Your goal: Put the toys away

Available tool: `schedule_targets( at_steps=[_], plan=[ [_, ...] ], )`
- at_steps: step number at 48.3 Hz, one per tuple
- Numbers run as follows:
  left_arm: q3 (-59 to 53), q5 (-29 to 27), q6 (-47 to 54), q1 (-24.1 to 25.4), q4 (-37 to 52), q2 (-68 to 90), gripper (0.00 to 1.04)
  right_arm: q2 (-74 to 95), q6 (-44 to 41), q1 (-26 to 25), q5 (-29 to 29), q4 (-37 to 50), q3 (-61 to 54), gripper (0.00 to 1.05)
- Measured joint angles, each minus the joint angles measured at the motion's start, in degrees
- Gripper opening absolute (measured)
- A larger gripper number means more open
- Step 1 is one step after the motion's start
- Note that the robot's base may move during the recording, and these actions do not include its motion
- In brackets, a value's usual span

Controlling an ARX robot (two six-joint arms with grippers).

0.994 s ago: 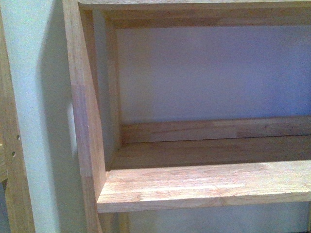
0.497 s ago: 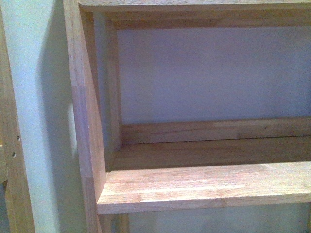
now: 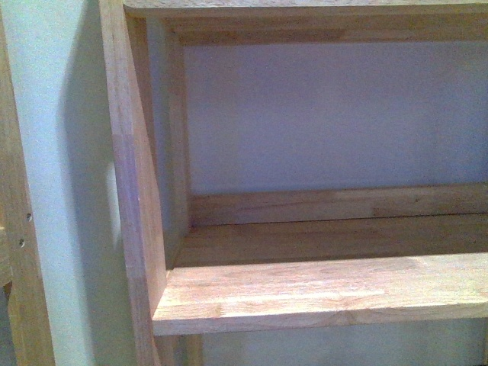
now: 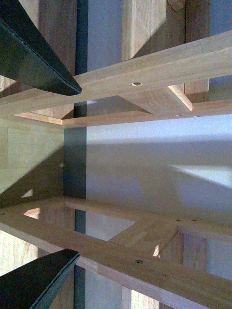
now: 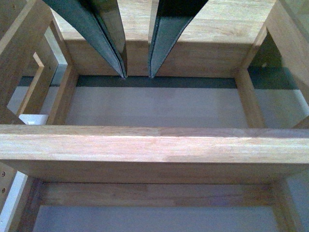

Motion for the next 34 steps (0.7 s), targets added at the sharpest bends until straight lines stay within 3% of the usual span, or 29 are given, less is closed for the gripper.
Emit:
schedule_targets(
  at_steps=[23, 34],
  plan=[
    [0.02, 0.00, 0.00, 0.00, 0.00, 0.00, 0.99, -2.58, -0.02, -0.04, -0.07, 0.26, -2.29, 0.19],
    [0.00, 0.00, 0.02, 0.00, 0.00, 0.00, 0.99, -2.58, 0.00, -0.04, -0.07, 0.26, -2.29, 0.61]
  ],
)
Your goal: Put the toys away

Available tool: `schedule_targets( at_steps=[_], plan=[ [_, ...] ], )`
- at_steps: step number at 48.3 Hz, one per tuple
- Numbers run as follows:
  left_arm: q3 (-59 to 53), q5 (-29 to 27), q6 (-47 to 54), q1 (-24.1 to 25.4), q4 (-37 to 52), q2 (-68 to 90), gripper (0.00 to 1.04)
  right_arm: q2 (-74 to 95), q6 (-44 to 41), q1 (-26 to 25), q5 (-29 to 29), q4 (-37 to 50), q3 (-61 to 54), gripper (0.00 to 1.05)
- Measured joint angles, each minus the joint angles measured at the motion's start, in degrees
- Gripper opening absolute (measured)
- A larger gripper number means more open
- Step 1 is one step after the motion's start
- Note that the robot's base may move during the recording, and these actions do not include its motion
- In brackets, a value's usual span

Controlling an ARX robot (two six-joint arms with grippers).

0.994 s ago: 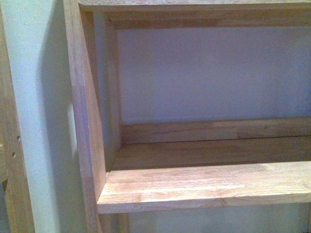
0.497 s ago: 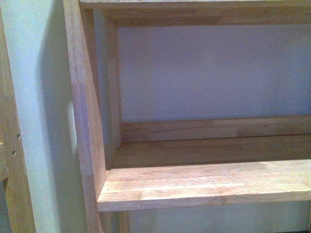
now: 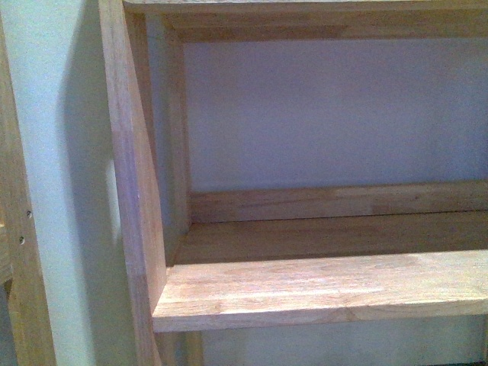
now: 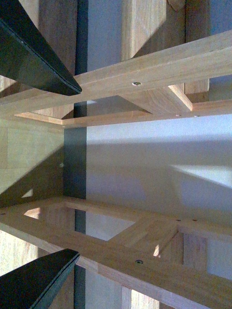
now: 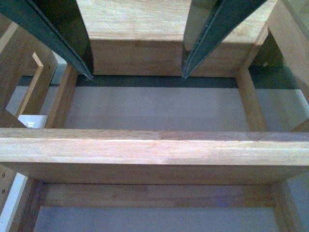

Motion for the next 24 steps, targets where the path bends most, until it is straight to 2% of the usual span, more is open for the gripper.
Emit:
schedule_targets(
  at_steps=[5, 8, 12, 24],
  plan=[
    [0.00, 0.00, -0.02, 0.00, 0.00, -0.02, 0.99, -0.02, 0.00, 0.00, 0.00, 0.00, 0.00, 0.82],
    [0.00, 0.00, 0.00, 0.00, 0.00, 0.00, 0.99, -0.02, 0.00, 0.00, 0.00, 0.00, 0.00, 0.89],
    [0.00, 0.00, -0.02, 0.00, 0.00, 0.00, 0.99, -0.02, 0.00, 0.00, 0.00, 0.00, 0.00, 1.04],
    [0.00, 0.00, 0.00, 0.00, 0.00, 0.00, 0.99, -0.02, 0.22, 0.00, 0.00, 0.00, 0.00, 1.04]
  ],
)
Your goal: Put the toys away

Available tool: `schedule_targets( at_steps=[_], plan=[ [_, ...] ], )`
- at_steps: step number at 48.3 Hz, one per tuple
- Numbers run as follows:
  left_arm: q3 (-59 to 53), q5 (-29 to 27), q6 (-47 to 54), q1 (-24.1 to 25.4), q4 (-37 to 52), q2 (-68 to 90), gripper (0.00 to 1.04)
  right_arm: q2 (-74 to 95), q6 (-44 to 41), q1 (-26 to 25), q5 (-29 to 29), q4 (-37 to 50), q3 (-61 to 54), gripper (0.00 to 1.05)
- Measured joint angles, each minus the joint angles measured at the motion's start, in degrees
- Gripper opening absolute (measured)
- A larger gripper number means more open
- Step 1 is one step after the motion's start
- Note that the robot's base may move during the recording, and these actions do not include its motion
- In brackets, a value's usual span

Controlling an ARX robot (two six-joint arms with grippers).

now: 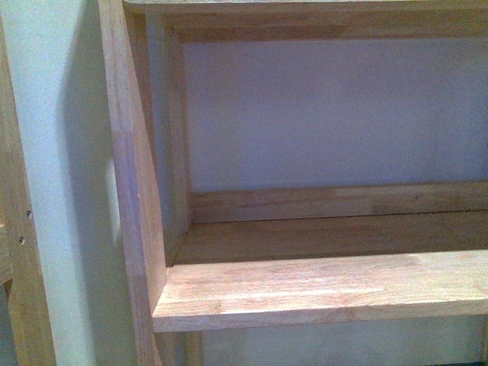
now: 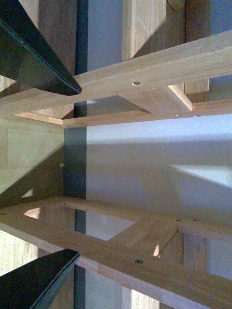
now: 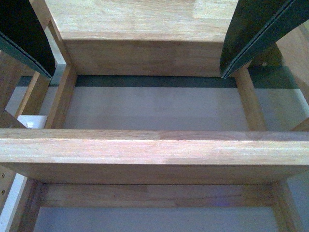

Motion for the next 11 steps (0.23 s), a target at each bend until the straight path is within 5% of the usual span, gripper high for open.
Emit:
schedule_targets(
  at_steps=[11],
  plan=[
    [0.00, 0.00, 0.00, 0.00, 0.00, 0.00, 0.99, 0.00, 0.00, 0.00, 0.00, 0.00, 0.00, 1.04]
  ],
)
